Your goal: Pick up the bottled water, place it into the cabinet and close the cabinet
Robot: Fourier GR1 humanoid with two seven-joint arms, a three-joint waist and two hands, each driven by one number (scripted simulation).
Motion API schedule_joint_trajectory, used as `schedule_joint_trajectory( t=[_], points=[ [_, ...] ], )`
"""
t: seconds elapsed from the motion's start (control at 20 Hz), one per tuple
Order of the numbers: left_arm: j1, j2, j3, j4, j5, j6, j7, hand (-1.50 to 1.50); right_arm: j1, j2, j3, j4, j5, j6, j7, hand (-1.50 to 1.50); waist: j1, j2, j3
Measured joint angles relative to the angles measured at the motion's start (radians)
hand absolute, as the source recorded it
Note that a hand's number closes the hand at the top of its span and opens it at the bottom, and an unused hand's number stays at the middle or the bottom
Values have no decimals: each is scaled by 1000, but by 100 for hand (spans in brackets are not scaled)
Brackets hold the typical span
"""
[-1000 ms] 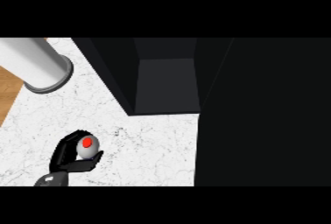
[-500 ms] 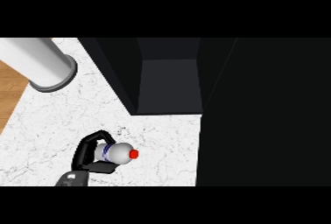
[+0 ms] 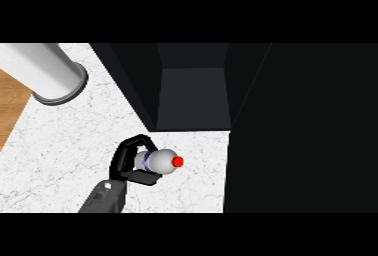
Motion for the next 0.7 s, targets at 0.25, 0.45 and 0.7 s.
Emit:
schedule_joint_trajectory(
  t=[0.25,0.45,0.7],
  points=[
    [-21,-9,-147,-130,126,114,141,150,-6,-11,-14,4,-3,-8,-11,-150,2,0,-1],
    [-89,-11,-254,-187,212,225,257,150,-6,-20,-34,5,-6,-11,-27,-150,-6,2,-1],
    [-179,-13,-356,-220,313,371,363,150,5,-35,-47,3,-12,-8,-37,-150,-15,5,-1]
  ],
)
